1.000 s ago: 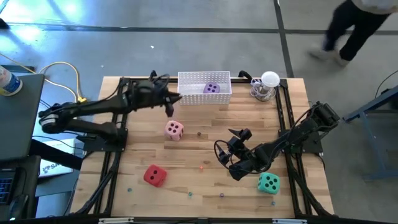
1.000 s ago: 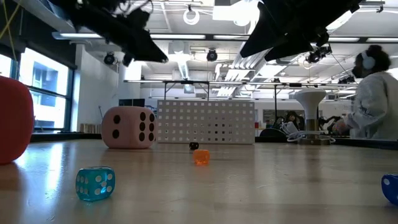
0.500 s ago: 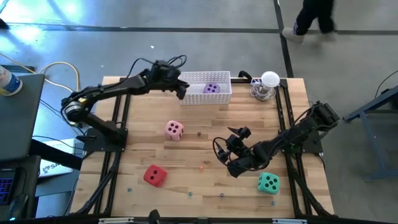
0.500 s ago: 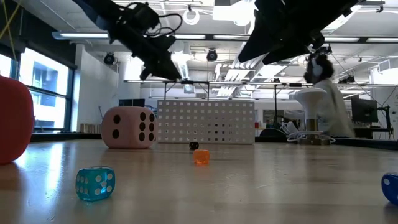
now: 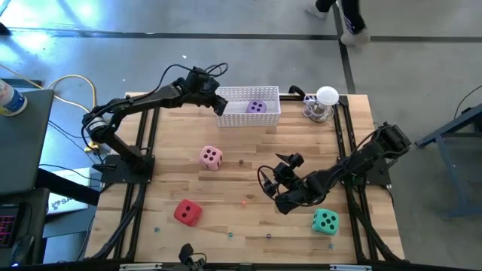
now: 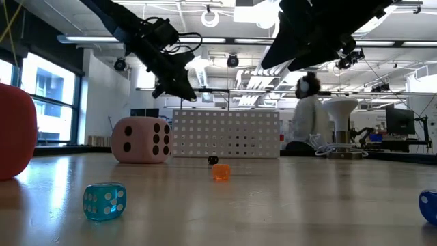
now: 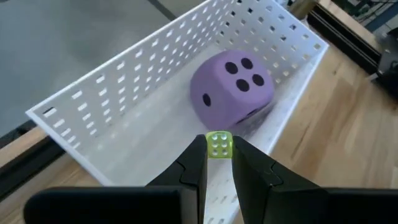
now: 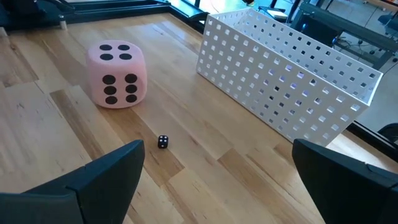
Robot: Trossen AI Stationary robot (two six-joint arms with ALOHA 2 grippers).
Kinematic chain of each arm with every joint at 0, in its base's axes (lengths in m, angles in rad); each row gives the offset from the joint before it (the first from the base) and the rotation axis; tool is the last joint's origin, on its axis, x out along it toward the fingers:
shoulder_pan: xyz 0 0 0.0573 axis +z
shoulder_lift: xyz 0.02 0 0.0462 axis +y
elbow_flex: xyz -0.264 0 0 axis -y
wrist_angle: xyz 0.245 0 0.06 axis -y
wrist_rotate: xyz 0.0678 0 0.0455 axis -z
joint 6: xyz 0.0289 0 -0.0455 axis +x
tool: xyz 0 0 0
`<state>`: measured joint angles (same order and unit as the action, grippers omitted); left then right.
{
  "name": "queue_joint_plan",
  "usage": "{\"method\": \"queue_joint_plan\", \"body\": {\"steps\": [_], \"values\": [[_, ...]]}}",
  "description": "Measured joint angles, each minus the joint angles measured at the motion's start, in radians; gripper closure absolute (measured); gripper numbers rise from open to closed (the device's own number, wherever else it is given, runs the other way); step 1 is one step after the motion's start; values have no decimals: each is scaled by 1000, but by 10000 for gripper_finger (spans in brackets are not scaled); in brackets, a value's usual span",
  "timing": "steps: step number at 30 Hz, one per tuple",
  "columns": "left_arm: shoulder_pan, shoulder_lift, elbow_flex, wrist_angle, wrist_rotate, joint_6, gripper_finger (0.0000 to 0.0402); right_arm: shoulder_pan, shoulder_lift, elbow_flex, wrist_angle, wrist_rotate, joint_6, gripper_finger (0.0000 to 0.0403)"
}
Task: Pick & Place Dice
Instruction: Put the small yellow transparent dice into the white bin
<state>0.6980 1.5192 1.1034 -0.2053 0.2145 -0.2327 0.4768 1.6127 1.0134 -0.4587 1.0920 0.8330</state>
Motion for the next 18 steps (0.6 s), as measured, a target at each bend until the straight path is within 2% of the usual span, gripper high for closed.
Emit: {"method": "queue_joint_plan", "body": {"steps": [4,7,11,18], "values": [[1,1,0,0,-14,32,350,1,0,0,0,-1,0,3],[-5,14,0,7,-72,138,350,1,0,0,0,-10,0,3],[-20,36,0,0,-148,205,347,1,0,0,0,-31,-17,3],[-54,48,0,4,-147,228,304,1,0,0,0,-46,-19,3]]}}
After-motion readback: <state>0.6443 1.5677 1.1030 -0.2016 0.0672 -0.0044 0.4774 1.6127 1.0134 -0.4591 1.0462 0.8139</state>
